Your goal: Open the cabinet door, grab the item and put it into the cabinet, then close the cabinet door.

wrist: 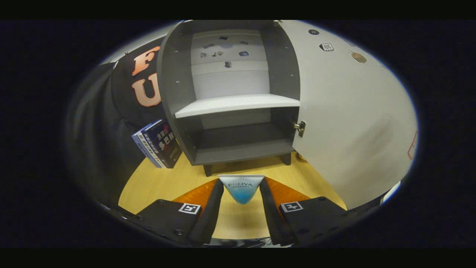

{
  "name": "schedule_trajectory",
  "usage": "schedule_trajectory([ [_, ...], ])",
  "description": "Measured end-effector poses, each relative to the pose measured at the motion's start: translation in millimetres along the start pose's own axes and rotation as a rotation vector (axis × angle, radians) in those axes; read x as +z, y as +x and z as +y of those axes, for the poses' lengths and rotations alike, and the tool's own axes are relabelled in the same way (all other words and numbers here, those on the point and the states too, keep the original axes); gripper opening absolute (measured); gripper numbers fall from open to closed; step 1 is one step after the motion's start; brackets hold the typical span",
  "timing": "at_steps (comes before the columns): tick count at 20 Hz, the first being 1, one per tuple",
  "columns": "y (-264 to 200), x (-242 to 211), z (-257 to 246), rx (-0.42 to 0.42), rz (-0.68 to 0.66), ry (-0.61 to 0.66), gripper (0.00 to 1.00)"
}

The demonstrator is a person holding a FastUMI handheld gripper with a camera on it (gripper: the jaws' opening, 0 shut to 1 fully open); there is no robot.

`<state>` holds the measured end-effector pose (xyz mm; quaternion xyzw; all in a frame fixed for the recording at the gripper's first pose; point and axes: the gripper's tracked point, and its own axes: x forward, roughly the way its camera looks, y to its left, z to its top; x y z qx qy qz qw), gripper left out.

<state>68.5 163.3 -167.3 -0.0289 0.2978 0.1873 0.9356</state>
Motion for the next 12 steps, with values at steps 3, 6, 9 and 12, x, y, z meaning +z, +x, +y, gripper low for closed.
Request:
schedule_trajectory([
  [3, -1, 68, 11, 0.033, -0.081, -0.022, 0.64],
  [6, -1, 123, 21, 0.035, -0.141, -0.078, 0.64],
  [9, 6, 168, 28, 0.043, -0.179, -0.109, 0.64],
  [12, 24, 202, 29, 0.046, -0.200, -0.113, 0.64],
])
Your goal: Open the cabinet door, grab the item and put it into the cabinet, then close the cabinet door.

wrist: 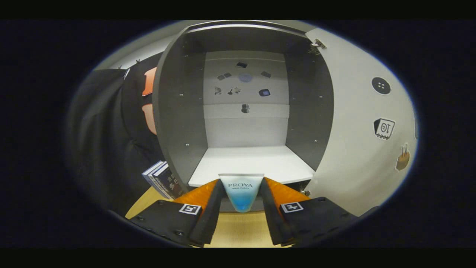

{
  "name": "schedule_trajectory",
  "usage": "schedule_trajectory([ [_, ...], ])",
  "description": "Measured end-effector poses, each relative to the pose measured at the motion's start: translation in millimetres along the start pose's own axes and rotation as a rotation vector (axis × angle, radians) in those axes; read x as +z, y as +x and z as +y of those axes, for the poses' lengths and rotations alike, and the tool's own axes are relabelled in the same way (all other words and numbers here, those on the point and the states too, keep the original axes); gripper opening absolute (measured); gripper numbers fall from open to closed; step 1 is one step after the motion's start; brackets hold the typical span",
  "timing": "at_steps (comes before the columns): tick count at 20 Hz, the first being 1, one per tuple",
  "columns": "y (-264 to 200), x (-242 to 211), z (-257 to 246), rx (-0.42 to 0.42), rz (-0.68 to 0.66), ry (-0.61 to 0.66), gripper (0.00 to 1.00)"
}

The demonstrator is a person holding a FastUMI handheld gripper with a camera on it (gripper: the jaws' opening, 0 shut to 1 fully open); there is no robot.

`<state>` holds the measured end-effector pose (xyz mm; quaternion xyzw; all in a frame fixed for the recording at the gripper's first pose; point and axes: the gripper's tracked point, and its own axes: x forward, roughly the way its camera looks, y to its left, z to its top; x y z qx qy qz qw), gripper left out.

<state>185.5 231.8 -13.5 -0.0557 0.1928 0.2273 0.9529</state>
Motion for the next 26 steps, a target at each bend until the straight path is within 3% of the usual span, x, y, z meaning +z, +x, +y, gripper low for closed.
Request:
schedule_trajectory([
  [10, 90, 25, -13, -0.016, 0.017, -0.004, 0.64],
  [19, 104, 19, -17, -0.018, 0.038, -0.005, 0.64],
  [22, 95, 31, -19, -0.033, -0.014, -0.011, 0.70],
  [24, 82, 33, -17, -0.031, -0.027, -0.010, 0.85],
  [26, 62, 36, -13, -0.028, -0.060, -0.007, 0.91],
])
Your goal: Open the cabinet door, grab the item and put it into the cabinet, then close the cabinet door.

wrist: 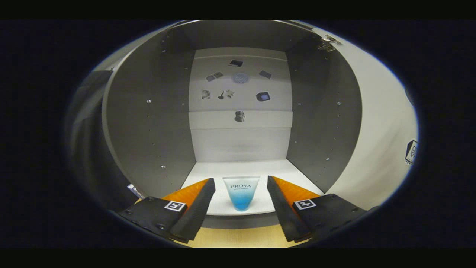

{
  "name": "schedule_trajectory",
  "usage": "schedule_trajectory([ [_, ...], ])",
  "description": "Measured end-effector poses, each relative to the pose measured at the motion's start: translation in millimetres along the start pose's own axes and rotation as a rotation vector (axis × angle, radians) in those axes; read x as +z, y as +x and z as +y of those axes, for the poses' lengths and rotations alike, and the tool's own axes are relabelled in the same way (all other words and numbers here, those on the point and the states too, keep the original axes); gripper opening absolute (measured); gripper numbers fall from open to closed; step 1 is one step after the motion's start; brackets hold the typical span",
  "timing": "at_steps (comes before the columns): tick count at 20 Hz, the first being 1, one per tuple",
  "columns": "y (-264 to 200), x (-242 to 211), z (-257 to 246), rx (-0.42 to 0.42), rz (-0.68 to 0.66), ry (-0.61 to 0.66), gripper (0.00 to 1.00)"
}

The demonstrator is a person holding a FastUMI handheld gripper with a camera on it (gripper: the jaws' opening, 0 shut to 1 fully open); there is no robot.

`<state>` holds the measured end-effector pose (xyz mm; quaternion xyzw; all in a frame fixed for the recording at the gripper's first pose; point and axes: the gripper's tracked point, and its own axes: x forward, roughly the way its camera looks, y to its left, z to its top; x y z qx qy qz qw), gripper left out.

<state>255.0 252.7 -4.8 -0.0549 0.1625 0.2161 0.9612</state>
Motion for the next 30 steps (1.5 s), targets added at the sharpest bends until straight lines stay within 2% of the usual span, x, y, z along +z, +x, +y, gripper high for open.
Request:
schedule_trajectory([
  [4, -53, -1, 5, 0.008, -0.060, -0.001, 0.99],
  [8, -122, -16, 1, -0.002, -0.117, -0.009, 0.98],
  [13, -208, -60, -33, -0.060, -0.137, 0.010, 0.98],
  [17, -269, -86, -74, -0.147, -0.154, 0.019, 0.98],
  [23, -355, -103, -147, -0.300, -0.200, 0.058, 0.98],
  [27, -391, -114, -208, -0.439, -0.208, 0.042, 0.98],
  [30, -398, -124, -245, -0.525, -0.192, 0.047, 0.98],
])
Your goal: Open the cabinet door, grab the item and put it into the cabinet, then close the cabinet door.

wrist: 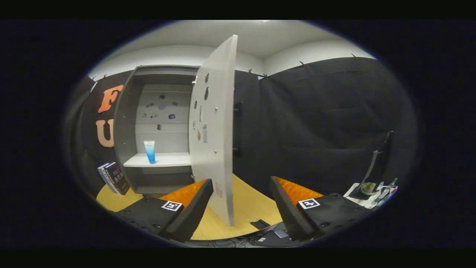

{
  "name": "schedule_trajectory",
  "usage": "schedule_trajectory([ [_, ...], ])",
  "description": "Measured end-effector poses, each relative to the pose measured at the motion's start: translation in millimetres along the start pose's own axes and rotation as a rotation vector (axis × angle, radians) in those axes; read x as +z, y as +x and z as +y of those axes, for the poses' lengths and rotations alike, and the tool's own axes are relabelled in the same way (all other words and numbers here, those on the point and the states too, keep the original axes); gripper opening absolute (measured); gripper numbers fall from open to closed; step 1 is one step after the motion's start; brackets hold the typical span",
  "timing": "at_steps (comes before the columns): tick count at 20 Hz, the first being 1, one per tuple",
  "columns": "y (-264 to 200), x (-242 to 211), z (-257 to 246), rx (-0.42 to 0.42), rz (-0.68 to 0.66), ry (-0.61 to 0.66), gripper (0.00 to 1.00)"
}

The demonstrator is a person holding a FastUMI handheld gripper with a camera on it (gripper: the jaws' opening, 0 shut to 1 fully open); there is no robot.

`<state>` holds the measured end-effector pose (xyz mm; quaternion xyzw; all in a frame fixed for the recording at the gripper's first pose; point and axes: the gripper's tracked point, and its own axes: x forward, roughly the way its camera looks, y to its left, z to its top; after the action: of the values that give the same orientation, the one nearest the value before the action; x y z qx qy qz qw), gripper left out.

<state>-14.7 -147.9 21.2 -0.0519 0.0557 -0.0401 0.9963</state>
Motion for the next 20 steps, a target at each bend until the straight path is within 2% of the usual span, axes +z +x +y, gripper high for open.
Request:
schedule_trajectory([
  [3, 24, -17, -21, -0.042, 0.027, 0.018, 0.98],
  [8, 58, -36, -19, -0.011, 0.052, 0.025, 1.00],
  [11, 61, -34, -16, 0.012, 0.035, 0.028, 0.97],
  [16, 57, -37, 1, 0.097, 0.039, 0.048, 0.94],
  [20, 43, -40, 28, 0.142, 0.050, 0.090, 0.93],
])
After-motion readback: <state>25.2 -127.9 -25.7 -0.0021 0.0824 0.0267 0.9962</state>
